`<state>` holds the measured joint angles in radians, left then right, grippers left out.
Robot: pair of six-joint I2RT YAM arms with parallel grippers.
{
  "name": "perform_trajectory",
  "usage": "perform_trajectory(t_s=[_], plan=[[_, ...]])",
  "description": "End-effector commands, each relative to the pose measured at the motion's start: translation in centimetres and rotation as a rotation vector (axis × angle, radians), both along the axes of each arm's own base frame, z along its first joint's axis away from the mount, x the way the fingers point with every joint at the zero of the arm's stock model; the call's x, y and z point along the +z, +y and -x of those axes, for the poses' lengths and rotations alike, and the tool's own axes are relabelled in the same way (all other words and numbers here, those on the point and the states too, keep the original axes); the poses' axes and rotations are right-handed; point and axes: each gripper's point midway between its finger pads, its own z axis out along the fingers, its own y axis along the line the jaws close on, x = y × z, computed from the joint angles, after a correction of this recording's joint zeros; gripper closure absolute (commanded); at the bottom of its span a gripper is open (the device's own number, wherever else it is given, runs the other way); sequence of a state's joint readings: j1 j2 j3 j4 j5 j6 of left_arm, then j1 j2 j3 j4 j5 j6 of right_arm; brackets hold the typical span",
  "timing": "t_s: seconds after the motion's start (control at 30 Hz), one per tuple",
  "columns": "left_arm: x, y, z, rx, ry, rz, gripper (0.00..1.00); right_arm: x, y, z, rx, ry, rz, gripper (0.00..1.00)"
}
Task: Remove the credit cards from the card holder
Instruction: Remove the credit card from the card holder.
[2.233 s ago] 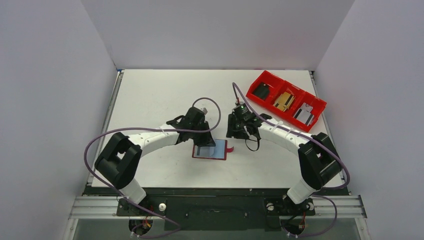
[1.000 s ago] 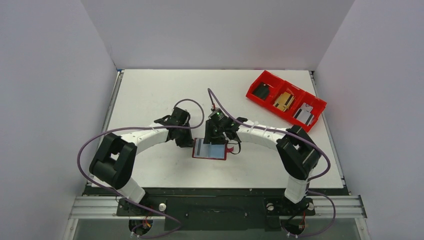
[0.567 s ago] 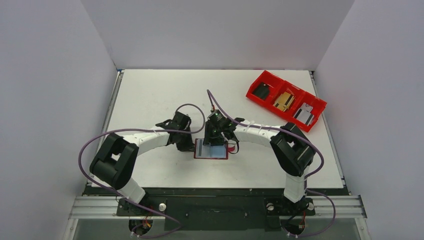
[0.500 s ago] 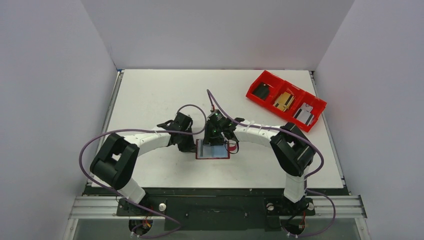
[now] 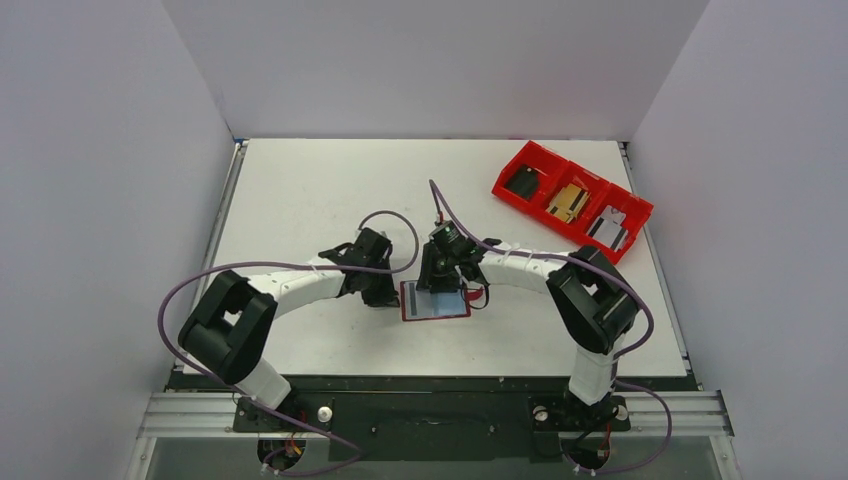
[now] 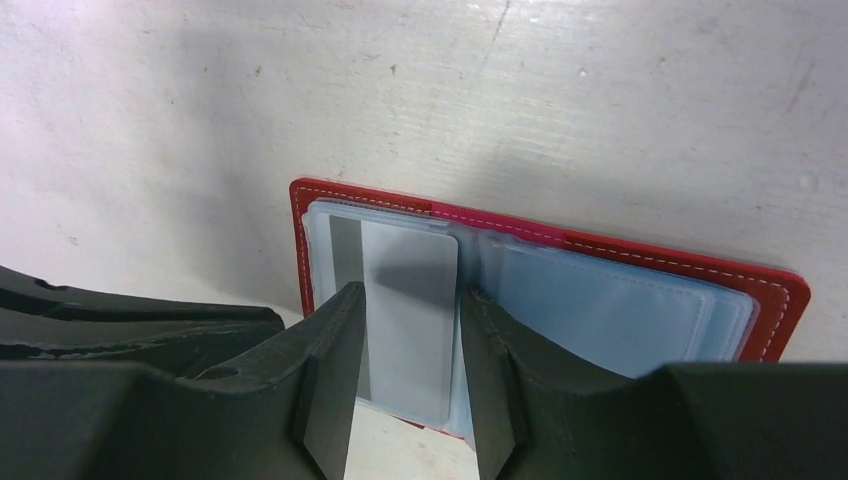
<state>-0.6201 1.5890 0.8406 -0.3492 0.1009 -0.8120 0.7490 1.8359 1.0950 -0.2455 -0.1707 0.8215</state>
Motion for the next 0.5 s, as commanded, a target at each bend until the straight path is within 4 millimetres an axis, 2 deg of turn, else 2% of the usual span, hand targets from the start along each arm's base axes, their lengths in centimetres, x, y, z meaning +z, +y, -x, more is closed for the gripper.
perform_trajectory(t_s=[0.0,0.23,0.47], plan=[[3.7,-1.3,-2.3,0.014,-0.094,0.065,0.96,1.3,-0.6,0.0,0.007,-0.029,-0.024,0.63],[3.6,-2.7,-3.0,-0.016,-0.084,0.096,0.95,1.4,0.0,0.4,0.016,-0.007,-0.070,0.63],[1.8,-3.4,-3.1,-0.027,-0.050,0.104,0.96,2.8,-0.5,-0.2,-0.016,-0.023,-0.104,0.63]])
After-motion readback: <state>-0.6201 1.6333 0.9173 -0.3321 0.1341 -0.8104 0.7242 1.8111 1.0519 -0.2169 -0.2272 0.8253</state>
